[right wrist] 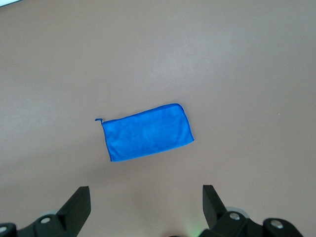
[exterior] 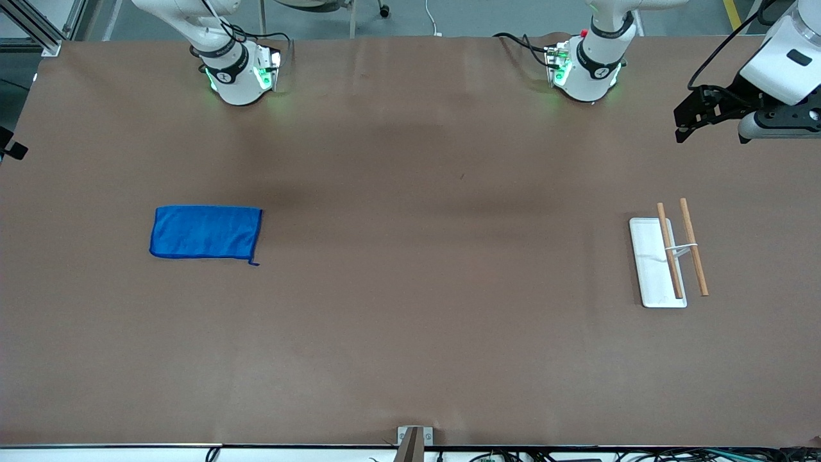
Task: Right arm passes towel to left arm to hang
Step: 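Move the right gripper toward the blue towel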
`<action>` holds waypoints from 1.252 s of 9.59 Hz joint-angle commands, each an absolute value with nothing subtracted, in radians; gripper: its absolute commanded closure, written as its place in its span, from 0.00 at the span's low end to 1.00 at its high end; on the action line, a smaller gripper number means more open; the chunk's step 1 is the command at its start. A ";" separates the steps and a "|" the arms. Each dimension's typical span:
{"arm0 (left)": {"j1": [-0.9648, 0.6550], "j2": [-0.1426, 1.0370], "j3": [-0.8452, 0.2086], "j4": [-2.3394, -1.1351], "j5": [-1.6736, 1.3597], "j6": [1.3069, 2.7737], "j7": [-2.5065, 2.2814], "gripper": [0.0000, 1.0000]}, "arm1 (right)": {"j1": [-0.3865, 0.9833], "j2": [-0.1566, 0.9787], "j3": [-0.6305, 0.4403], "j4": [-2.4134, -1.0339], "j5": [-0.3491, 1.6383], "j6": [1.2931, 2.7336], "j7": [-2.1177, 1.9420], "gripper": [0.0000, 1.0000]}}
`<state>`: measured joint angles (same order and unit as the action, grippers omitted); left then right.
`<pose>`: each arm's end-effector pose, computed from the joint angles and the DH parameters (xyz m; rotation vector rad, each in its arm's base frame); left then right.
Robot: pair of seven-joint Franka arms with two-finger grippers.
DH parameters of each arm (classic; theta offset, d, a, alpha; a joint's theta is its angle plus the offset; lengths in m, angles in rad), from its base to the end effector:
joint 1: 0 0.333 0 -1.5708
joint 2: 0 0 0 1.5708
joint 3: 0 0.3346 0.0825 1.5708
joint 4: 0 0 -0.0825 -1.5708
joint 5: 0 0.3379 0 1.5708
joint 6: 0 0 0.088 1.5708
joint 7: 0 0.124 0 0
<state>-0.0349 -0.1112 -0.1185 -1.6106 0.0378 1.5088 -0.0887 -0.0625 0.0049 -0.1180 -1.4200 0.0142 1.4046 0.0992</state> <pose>0.4601 -0.0702 0.6577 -3.0906 0.0951 -0.0227 0.4843 -0.0862 0.6722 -3.0971 0.4325 0.0308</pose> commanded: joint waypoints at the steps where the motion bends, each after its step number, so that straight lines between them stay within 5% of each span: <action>1: -0.034 -0.089 -0.118 -1.608 0.029 1.485 -0.065 0.00 | -0.057 -0.002 -0.118 -1.419 0.003 1.397 0.097 0.00; 7: -0.034 -0.060 -0.118 -1.566 0.029 1.483 -0.058 0.00 | -0.032 -0.002 -0.114 -1.464 0.008 1.330 0.084 0.00; 9: -0.041 -0.058 -0.120 -1.565 0.029 1.483 -0.058 0.00 | -0.029 -0.002 -0.095 -1.640 0.006 1.444 0.081 0.00; 12: -0.041 -0.057 -0.121 -1.563 0.029 1.485 -0.061 0.00 | -0.035 -0.003 -0.097 -2.020 0.002 1.824 -0.067 0.00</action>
<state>-0.0419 -0.0772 -0.1228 -1.5658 0.0378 1.5039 -0.0768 -0.0282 0.0385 -0.0977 -1.8376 0.0133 1.6885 0.0004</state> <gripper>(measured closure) 0.000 0.000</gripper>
